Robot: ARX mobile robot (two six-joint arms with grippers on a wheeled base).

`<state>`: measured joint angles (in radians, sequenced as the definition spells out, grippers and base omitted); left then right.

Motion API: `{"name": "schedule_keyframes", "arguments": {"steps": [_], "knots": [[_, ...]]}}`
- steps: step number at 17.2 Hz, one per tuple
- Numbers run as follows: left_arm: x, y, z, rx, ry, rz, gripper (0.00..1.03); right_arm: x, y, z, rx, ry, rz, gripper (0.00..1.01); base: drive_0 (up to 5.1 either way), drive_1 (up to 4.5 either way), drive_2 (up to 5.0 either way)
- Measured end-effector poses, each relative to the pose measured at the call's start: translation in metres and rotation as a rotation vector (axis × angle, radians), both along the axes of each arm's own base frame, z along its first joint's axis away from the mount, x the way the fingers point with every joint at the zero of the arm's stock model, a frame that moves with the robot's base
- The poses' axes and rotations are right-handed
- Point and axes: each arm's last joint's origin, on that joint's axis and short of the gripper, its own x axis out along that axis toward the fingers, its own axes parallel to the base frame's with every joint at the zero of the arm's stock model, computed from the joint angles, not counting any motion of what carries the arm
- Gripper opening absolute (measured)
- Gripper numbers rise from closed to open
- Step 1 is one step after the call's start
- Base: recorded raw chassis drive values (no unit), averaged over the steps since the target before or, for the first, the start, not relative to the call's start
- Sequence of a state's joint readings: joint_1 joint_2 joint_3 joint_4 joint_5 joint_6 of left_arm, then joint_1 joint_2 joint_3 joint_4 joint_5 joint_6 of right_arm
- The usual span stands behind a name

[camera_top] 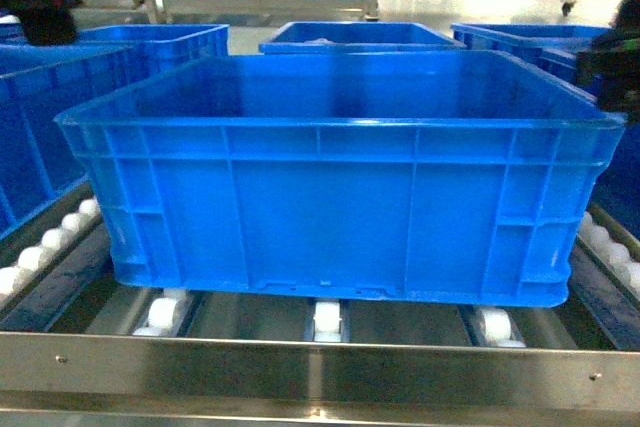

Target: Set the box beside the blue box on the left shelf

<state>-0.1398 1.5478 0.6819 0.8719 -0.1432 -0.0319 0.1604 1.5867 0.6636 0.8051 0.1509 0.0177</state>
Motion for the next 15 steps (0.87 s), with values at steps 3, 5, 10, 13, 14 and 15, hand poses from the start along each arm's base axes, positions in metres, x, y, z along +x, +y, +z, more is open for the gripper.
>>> {"name": "schedule_keyframes", "arguments": {"steps": [3, 5, 10, 13, 14, 15], "knots": [[-0.044, 0.014, -0.02, 0.015, 0.007, 0.0, 0.21, -0.044, -0.019, 0.005, 0.013, -0.146, -0.019, 0.25, 0.0, 0.0, 0.0], [-0.07, 0.021, -0.033, 0.017, 0.029, -0.004, 0.01, -0.07, -0.024, -0.013, 0.005, -0.095, -0.007, 0.01, 0.0, 0.0, 0.0], [-0.116, 0.038, -0.044, 0.017, 0.028, -0.005, 0.02, -0.117, -0.041, -0.022, 0.004, -0.098, 0.007, 0.01, 0.0, 0.0, 0.0], [-0.137, 0.039, -0.047, 0.016, 0.021, -0.008, 0.02, -0.137, -0.046, -0.027, 0.004, -0.146, -0.007, 0.01, 0.0, 0.0, 0.0], [-0.144, 0.039, -0.052, 0.016, -0.015, -0.006, 0.02, -0.144, -0.046, -0.037, 0.003, -0.084, -0.008, 0.01, 0.0, 0.0, 0.0], [-0.159, 0.04, -0.06, 0.016, 0.033, -0.002, 0.01, -0.158, -0.046, -0.032, 0.003, -0.113, -0.008, 0.01, 0.0, 0.0, 0.0]]}}
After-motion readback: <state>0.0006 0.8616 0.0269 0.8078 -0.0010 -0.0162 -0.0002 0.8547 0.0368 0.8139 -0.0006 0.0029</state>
